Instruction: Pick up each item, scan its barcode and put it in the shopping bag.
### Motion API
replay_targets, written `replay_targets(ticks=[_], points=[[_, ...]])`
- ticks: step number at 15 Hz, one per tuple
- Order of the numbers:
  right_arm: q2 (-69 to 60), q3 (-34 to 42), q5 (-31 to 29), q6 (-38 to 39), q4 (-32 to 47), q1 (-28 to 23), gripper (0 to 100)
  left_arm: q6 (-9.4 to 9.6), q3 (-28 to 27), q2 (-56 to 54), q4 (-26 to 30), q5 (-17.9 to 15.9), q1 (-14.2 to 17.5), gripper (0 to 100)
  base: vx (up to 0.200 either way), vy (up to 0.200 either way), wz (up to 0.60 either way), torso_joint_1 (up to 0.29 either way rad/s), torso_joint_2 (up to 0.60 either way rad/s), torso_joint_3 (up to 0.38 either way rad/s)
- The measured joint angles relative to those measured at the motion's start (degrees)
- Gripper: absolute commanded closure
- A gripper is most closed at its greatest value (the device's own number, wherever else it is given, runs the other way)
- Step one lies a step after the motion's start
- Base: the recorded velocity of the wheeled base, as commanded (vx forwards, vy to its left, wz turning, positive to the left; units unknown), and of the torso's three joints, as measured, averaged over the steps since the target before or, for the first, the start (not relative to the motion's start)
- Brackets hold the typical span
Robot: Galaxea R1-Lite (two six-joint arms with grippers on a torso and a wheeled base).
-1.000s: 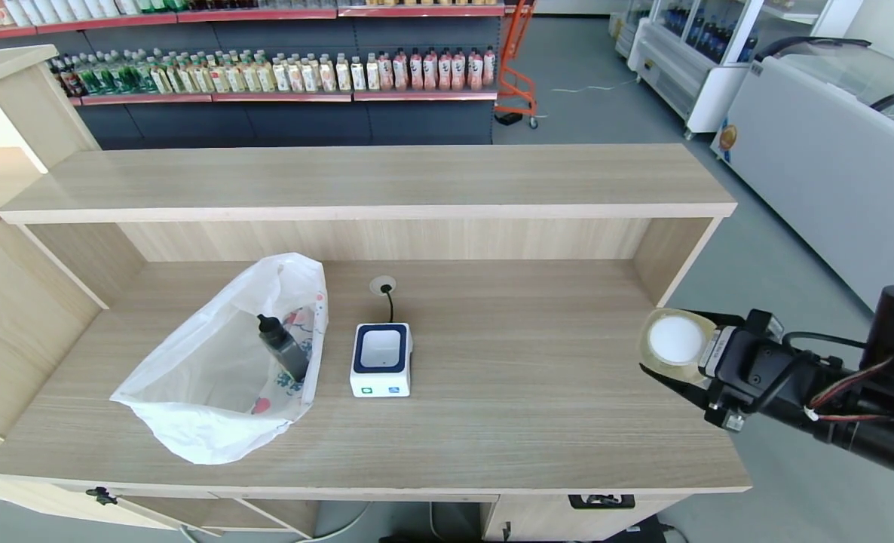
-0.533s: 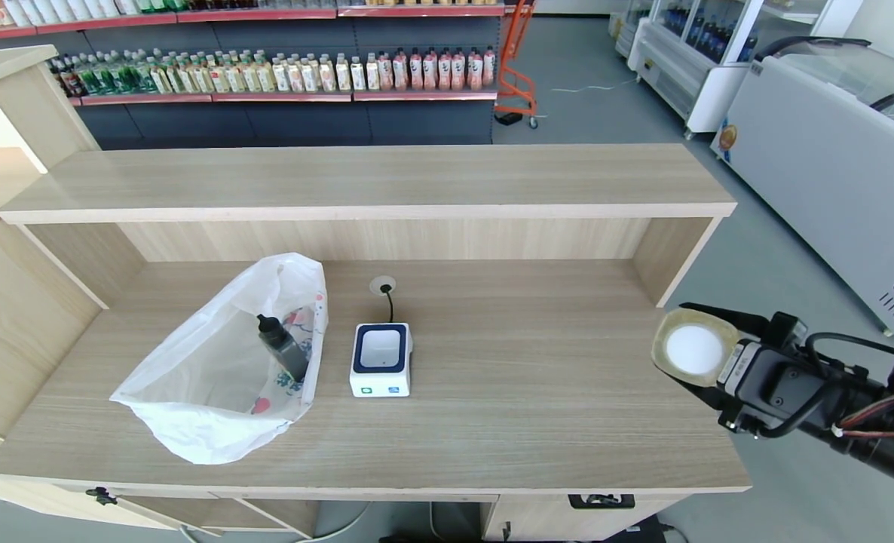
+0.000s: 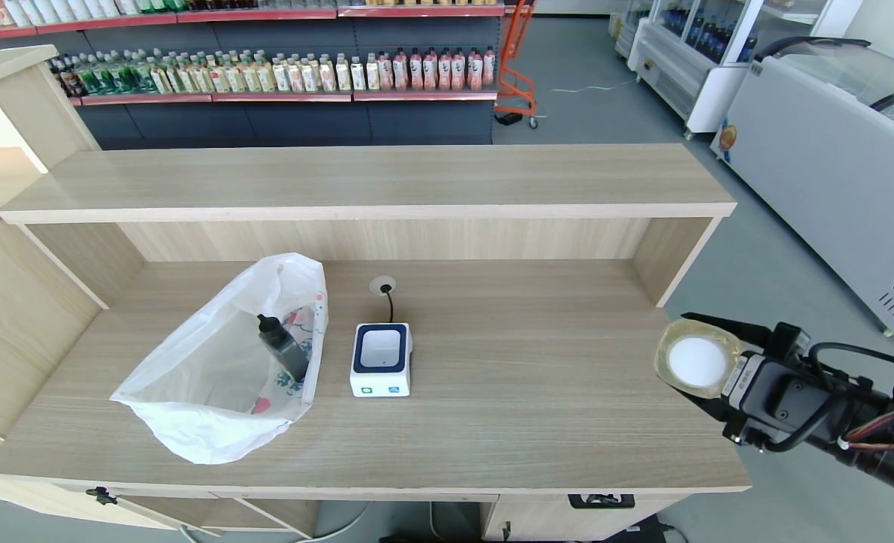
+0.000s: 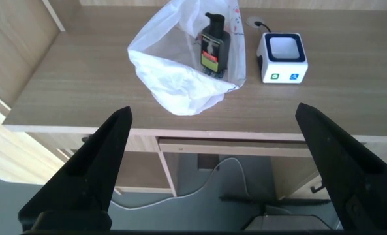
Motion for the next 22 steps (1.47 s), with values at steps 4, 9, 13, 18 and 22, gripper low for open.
replay_targets(ticks=[4,9,13,18,22], points=[[0.16,-0.37,-0.11,0.24,0.04,0.06,100,-0.05,0.00,0.00,0.02,-0.05,-0.01,0,0.000,0.200,0.00,0.006,0.00,0.002],[1.55,-1.33,0.41,0.55,0.01,0.26,100,-0.07,0.00,0.00,0.00,-0.02,0.00,0,0.000,0.200,0.00,0.001,0.00,0.002],[5.53,-7.28,1.85,2.24,0.01,0.21,100,0.00,0.00,0.00,0.00,-0.02,0.00,0,0.000,0.200,0.00,0.000,0.00,0.005],[12.51,-12.68,5.99,2.30,-2.22,0.61,100,0.02,0.00,0.00,0.00,-0.05,0.00,0,0.000,0.200,0.00,0.003,0.00,0.003],[18.88,-13.53,10.26,2.77,-11.92,0.69,100,0.02,0.00,0.00,0.00,-0.02,0.00,0,0.000,0.000,0.00,0.000,0.00,0.000]])
